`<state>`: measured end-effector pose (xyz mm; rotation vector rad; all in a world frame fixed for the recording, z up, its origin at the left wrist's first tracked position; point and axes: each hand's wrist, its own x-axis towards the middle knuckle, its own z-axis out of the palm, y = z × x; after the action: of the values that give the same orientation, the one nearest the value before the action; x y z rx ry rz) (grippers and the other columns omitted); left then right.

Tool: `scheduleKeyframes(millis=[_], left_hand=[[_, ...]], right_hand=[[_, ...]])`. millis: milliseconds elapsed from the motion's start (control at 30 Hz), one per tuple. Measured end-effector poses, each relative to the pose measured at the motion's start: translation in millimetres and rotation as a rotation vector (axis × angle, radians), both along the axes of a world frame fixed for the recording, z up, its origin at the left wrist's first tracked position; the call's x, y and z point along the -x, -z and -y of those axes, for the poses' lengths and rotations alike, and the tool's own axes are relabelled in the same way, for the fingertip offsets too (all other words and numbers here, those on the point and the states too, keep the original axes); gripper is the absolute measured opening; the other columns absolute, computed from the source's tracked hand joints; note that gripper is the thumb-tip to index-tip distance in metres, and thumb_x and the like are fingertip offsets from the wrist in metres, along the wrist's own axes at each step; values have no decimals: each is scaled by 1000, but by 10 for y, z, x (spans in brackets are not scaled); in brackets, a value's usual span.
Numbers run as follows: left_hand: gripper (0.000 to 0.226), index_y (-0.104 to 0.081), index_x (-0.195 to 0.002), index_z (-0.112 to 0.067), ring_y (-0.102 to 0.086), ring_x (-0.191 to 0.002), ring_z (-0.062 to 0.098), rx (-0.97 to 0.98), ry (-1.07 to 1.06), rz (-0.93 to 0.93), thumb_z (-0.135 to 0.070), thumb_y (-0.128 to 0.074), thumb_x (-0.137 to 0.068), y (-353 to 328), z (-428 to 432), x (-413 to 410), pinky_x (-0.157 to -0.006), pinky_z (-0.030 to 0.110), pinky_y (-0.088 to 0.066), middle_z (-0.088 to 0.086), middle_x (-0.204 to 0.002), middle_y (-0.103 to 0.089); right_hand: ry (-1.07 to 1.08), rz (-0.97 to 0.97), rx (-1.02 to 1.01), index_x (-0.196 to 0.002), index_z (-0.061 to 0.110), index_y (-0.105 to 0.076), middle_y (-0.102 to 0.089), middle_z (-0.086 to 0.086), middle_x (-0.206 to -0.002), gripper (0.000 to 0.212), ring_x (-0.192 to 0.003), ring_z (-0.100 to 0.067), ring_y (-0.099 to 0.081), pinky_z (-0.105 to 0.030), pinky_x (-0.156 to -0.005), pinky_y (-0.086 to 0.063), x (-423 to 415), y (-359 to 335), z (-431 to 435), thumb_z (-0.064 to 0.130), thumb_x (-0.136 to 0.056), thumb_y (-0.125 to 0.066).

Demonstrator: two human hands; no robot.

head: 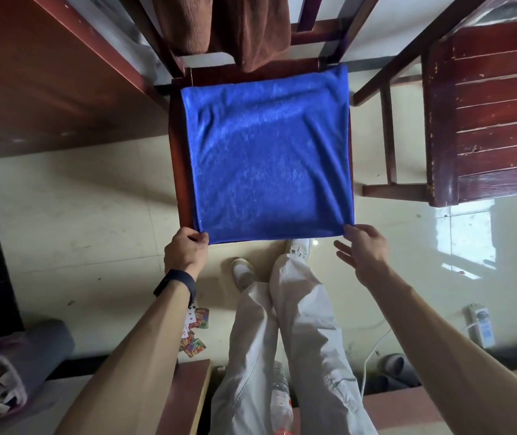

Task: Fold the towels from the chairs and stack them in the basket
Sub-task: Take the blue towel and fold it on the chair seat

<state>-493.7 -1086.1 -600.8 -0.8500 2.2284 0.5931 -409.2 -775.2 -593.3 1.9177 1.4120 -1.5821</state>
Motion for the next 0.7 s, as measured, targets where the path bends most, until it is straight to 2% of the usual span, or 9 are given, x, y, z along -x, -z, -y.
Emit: scheduleKeyframes(millis=[67,133,233,300,367,467,600,700], left_hand=[[17,-59,-77,-22,-70,-84,28,-53,-95,8,-37,-62,-84,32,11,25,-83,36,-56,2,-87,-73],[14,-59,-76,-22,-73,-81,26,-120,-203,15,-31,-61,-87,15,6,48,-85,39,-57,3,-81,-73],[7,-61,-91,-16,-72,-70,19,-200,-324,11,-23,-62,-91,-17,33,58,-67,32,-56,5,-90,-73],[7,-59,-92,-16,-70,-67,16,-212,-333,-14,-19,-64,-91,-31,70,63,-60,29,-53,5,-92,-71],[10,-57,-88,-16,-69,-65,16,-226,-360,-38,-17,-67,-90,-30,115,66,-58,27,-53,5,-92,-69],[18,-56,-79,-15,-61,-58,16,-270,-408,-79,-12,-72,-87,-60,193,87,-59,26,-55,9,-87,-67],[18,-60,-77,-12,-48,-52,15,-406,-433,-83,-11,-77,-85,-325,336,136,-70,32,-57,12,-78,-70],[16,-61,-84,-10,-43,-51,13,-472,-452,-73,-13,-77,-85,-790,418,141,-63,26,-55,13,-82,-72]], right_hand=[[-29,27,3,-102,11,-61,-68,-7,-95,10,-82,-24,-72,-34,-75,-59,-36,41,17,12,-93,-65],[-54,41,-67,-93,10,-61,-71,-10,-90,6,-77,-22,-72,-35,-77,-60,-55,91,13,7,-89,-65],[-40,28,-103,-98,4,-63,-69,-8,-81,10,-77,-21,-71,-36,-80,-60,-56,108,-10,7,-89,-65],[-11,14,-100,-102,2,-62,-68,-8,-81,12,-76,-20,-70,-31,-74,-59,-65,117,-24,7,-91,-65],[38,5,-110,-96,3,-61,-66,-10,-81,7,-71,-19,-67,-28,-70,-58,-61,126,-31,6,-91,-65],[176,-20,-121,-85,7,-59,-65,-11,-80,10,-67,-17,-65,-27,-72,-58,-38,118,-60,5,-90,-67],[357,-120,-49,-93,6,-59,-66,-9,-77,15,-64,-14,-66,-24,-70,-58,4,-88,-110,5,-86,-72],[398,-174,8,-93,7,-58,-66,-8,-73,20,-64,-13,-67,-24,-71,-59,47,-483,-121,4,-85,-76]])
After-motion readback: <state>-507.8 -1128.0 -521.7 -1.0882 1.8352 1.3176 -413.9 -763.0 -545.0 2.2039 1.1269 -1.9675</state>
